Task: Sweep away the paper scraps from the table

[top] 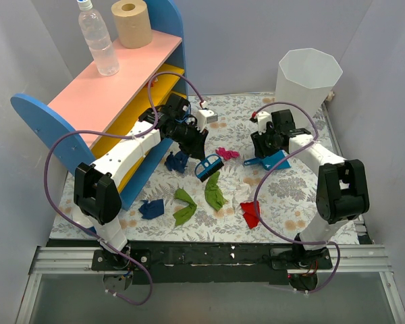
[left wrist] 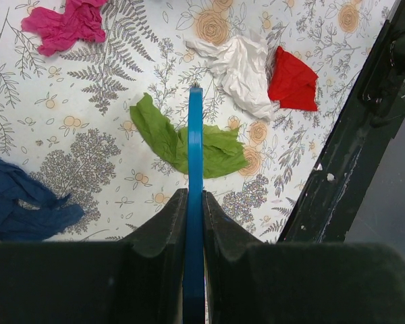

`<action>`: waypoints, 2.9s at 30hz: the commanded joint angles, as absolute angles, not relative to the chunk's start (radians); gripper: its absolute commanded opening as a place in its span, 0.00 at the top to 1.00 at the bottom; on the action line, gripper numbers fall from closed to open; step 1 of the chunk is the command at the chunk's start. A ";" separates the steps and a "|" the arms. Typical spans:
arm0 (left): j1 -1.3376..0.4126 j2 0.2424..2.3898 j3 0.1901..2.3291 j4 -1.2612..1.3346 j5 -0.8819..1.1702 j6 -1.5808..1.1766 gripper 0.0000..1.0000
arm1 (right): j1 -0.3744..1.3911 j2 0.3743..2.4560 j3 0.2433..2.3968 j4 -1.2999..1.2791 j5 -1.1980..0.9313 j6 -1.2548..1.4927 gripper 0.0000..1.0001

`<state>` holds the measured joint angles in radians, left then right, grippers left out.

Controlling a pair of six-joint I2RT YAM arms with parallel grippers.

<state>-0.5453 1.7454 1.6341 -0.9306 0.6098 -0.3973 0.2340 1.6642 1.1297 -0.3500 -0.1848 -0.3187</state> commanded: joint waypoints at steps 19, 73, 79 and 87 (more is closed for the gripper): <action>-0.549 1.672 1.611 -0.946 0.540 -0.348 1.00 | 0.236 1.864 1.272 -0.310 -0.098 -0.071 0.65; -0.566 1.709 1.612 -0.925 0.603 -0.390 1.00 | 0.236 1.361 0.924 -0.902 -0.239 -1.778 0.99; -0.569 1.724 1.635 -0.927 0.614 -0.405 1.00 | 0.235 1.302 0.815 -0.732 -0.230 -1.803 0.75; -0.580 1.703 1.617 -0.922 0.594 -0.405 1.00 | 0.232 1.373 1.084 -0.789 -0.356 -1.126 0.09</action>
